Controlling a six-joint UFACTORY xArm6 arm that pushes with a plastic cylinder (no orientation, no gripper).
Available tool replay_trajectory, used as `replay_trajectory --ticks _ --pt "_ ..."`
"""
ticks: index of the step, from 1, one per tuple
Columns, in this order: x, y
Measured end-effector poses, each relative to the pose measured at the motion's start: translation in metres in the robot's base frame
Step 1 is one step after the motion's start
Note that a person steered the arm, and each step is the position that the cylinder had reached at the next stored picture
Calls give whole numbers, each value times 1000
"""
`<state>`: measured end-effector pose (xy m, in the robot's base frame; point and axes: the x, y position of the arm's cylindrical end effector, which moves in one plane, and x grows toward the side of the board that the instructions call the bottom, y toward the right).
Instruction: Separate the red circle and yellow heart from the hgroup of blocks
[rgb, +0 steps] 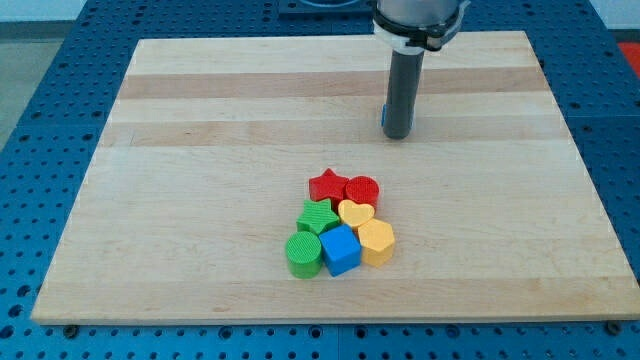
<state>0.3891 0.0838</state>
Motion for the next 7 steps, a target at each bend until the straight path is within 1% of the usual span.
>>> replay_trajectory --ticks 1,2,4,5,7 --pt "15 12" --pt "41 19" --pt "103 19" --pt "137 13" --pt "195 -35"
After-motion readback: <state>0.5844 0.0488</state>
